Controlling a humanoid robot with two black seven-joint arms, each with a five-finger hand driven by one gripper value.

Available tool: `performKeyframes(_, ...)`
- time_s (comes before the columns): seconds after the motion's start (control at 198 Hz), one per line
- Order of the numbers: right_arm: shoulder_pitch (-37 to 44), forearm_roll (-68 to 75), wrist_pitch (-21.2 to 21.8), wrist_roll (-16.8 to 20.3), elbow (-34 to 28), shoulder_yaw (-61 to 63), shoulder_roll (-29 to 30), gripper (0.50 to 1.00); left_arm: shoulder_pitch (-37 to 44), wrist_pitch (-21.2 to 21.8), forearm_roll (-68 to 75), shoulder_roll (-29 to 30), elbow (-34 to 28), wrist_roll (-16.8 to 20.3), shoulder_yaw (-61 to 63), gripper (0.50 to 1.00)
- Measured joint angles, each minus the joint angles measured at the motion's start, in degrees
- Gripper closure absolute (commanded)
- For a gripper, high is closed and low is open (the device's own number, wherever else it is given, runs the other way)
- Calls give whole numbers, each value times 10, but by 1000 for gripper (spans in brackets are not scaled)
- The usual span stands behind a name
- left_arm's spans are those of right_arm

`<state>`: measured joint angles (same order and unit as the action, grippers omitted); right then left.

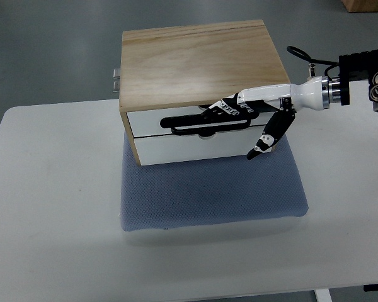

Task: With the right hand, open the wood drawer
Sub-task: 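Hook the right hand fingers around the upper drawer's black handle, then pull the upper drawer toward the robot with the right hand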

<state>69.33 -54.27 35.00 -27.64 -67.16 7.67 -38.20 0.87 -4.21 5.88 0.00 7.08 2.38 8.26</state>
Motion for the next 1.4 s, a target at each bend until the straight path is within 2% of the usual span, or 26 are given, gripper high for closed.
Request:
performKeyframes(0.916, 1, 6, 0, 1, 14, -36, 7, 556, 0, 0, 0, 0, 0, 0, 0, 500)
performKeyframes(1.397, 16, 8, 0, 2, -7, -59, -5, 556, 0, 0, 0, 0, 0, 0, 0, 500)
